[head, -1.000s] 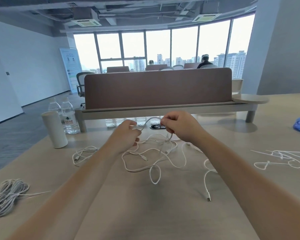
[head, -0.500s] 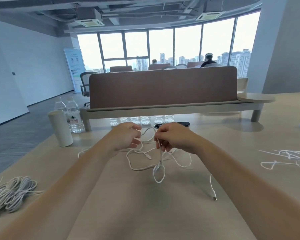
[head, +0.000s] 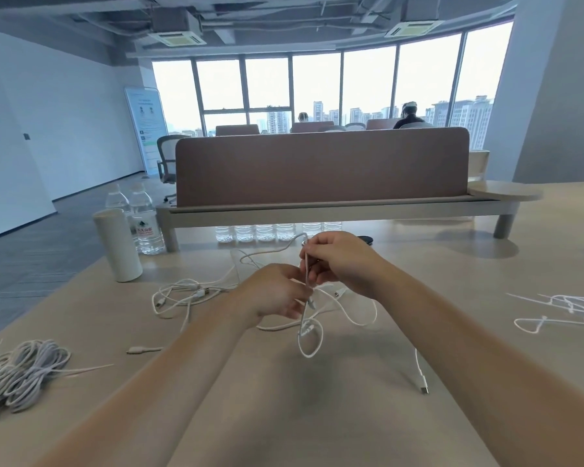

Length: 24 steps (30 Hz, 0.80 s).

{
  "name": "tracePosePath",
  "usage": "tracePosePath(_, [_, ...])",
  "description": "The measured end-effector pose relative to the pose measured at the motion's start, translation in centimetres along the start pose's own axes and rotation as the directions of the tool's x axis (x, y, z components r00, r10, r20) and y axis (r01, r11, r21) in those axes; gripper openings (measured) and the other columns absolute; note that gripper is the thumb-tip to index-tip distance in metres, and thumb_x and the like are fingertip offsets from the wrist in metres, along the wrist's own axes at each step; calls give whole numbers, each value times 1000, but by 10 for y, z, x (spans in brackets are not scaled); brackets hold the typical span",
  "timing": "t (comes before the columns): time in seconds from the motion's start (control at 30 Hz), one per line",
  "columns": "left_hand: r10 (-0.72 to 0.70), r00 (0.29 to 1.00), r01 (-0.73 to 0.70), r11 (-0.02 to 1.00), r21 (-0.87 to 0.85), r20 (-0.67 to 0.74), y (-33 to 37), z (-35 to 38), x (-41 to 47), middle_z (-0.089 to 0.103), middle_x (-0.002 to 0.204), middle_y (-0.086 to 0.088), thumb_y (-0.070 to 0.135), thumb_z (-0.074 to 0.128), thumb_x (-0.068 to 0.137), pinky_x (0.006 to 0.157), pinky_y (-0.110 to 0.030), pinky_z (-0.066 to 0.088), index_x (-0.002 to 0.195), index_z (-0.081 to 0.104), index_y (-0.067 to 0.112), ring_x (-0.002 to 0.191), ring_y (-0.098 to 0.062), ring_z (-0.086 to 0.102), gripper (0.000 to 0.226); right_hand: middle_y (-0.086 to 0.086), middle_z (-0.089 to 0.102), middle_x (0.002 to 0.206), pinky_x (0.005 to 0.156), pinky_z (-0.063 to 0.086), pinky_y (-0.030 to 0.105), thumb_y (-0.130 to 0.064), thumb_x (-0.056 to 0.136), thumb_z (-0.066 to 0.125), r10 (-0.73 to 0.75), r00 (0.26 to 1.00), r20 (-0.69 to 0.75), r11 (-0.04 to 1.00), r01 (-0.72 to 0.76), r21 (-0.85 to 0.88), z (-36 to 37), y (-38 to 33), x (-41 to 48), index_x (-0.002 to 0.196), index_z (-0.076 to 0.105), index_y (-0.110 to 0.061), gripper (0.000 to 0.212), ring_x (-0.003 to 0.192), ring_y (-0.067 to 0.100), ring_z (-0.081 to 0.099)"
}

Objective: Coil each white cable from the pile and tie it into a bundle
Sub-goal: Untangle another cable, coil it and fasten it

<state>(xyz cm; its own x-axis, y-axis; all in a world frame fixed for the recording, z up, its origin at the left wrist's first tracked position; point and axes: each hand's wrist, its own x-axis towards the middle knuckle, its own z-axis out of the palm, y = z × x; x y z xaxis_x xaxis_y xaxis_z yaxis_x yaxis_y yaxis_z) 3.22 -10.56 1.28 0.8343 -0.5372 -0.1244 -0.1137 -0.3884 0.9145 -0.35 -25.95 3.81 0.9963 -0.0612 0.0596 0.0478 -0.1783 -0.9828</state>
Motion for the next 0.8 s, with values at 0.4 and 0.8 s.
tracePosePath(0.4, [0,997,6,997,-76,77,-5,13,-2,66,120,-13,7,61,96,86,-39,60,111,67,10,87,-27,71,16,-2,67,73,62,44,26,-18,96,56,-122,989,-89,823,50,-566,-6,0,-3,91,73,-11,19,66,14,59])
tracePosePath(0.8, [62,887,-58,998,23,-457,4,-46,2,61,111,-10,27,67,67,90,-55,57,125,49,22,90,-36,70,61,0,47,62,56,35,27,-14,103,51,-292,956,-29,933,278,-228,-13,-41,-11,92,74,-18,26,60,16,38])
